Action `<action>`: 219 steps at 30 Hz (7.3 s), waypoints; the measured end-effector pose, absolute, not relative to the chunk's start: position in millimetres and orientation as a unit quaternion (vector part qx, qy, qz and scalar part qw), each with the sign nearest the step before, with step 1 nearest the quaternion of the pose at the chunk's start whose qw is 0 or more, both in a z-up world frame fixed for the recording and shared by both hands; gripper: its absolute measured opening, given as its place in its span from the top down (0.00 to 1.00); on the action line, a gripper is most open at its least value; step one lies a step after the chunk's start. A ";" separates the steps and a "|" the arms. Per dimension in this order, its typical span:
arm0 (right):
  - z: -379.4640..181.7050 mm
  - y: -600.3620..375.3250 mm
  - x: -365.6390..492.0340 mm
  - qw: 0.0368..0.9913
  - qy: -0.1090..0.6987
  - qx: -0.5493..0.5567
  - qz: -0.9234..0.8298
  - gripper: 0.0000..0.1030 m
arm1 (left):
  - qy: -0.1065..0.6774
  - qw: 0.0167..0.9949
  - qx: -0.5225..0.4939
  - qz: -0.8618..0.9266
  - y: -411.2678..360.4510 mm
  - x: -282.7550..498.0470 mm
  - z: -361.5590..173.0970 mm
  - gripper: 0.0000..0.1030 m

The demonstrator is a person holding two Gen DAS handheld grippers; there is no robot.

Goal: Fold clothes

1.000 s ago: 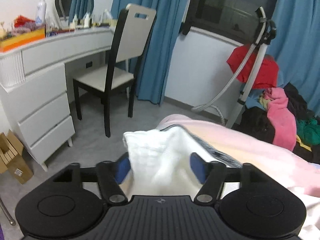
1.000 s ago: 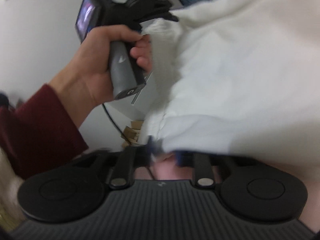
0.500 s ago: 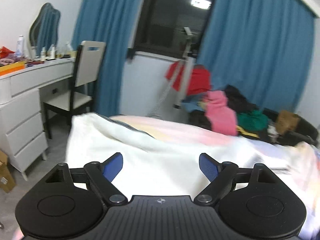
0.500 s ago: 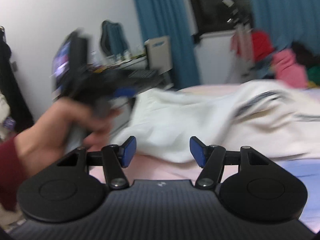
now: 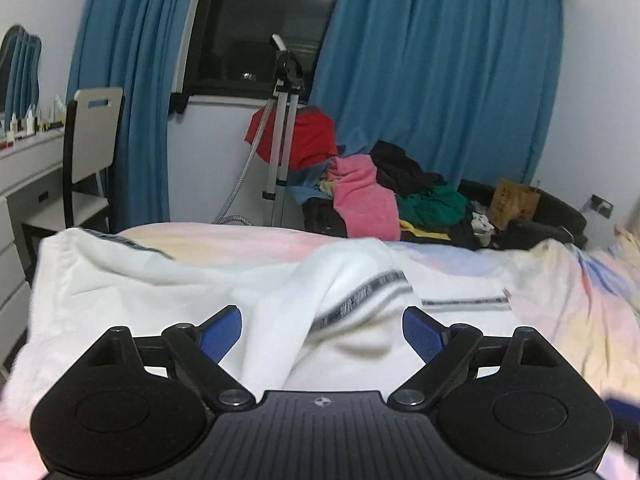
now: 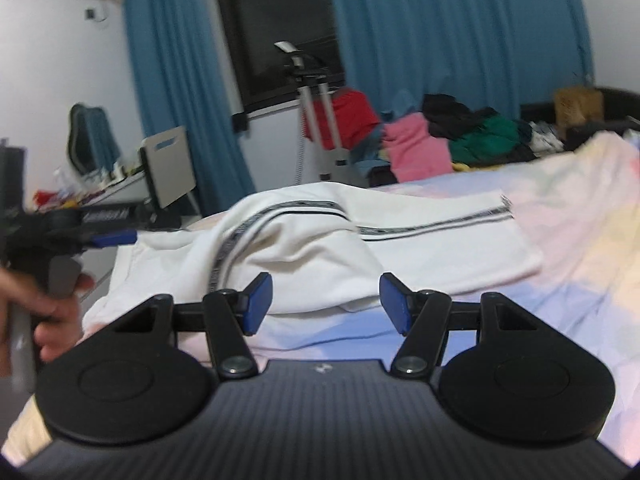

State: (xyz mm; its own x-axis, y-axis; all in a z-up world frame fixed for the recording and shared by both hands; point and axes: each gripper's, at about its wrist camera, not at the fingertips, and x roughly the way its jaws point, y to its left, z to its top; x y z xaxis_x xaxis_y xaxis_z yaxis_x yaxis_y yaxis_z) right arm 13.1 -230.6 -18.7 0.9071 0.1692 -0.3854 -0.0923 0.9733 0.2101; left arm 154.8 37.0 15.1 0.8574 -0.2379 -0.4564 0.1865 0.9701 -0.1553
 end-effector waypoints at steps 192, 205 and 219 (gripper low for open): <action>-32.9 -398.5 9.0 0.920 0.174 0.269 -0.226 0.26 | 0.273 0.961 -0.027 0.024 163.2 59.0 -6.2 0.19; -93.6 -365.0 57.6 0.915 0.243 0.230 -0.224 0.26 | 0.263 0.951 0.074 -0.144 -108.5 222.3 -29.3 0.20; -132.7 -368.0 112.0 0.929 0.230 0.217 -0.194 0.26 | 0.379 0.893 0.217 -0.108 -240.1 345.2 -120.6 0.89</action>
